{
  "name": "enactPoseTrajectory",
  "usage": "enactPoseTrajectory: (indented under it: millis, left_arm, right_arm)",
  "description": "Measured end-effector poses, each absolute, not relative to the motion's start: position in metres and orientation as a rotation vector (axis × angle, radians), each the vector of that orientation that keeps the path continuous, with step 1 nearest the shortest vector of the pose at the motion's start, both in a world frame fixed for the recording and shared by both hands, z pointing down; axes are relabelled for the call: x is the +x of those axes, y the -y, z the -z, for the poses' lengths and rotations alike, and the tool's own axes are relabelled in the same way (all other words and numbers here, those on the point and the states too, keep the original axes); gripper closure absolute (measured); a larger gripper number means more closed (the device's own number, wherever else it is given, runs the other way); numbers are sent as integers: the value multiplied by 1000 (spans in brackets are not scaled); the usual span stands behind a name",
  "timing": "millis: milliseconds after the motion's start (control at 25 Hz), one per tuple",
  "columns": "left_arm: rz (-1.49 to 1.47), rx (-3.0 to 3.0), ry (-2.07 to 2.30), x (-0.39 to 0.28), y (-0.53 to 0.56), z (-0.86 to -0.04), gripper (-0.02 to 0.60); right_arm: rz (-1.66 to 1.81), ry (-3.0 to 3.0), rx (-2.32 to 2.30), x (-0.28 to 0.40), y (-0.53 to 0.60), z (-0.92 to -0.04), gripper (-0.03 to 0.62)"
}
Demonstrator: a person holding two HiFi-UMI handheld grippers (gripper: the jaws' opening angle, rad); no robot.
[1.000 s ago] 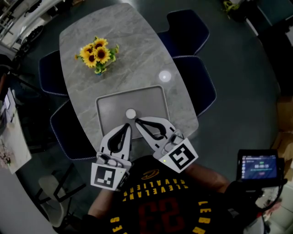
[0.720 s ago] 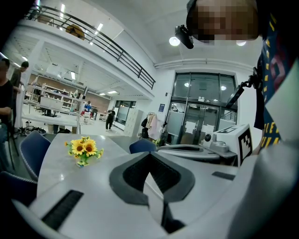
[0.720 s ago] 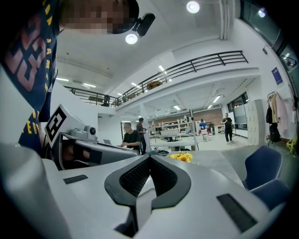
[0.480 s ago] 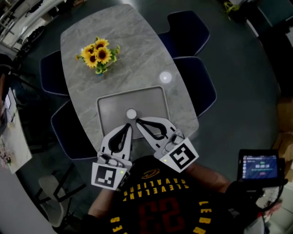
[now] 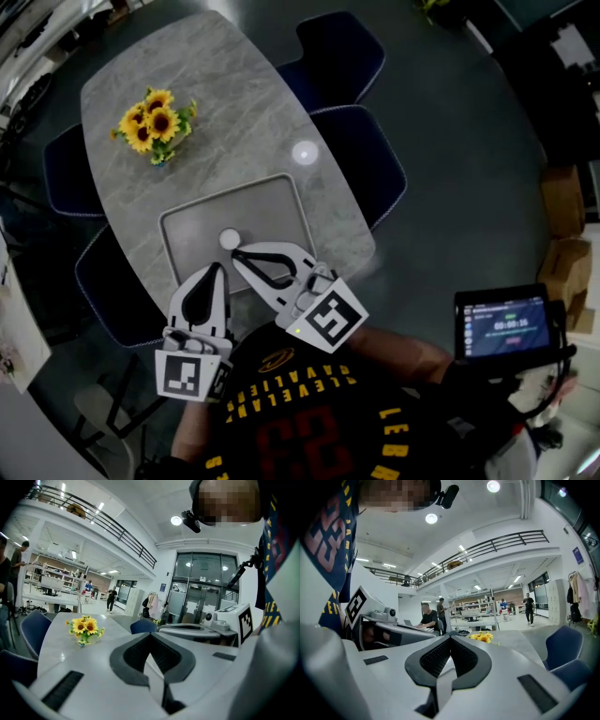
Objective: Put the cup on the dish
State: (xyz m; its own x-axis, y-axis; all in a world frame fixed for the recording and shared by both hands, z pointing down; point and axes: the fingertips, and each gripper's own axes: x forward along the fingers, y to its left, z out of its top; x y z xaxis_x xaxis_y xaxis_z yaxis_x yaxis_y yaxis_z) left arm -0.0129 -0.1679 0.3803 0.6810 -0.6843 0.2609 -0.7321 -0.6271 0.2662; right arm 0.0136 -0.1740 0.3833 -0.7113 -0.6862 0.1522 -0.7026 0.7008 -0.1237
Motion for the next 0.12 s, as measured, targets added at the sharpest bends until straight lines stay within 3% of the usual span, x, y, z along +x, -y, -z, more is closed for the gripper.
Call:
enactPoseTrajectory:
  millis: [120]
  left_arm:
    - [-210,2545,1152,-19,167,-380,580]
  right_arm:
    - [-278,2873,1152,7,176,-377,586]
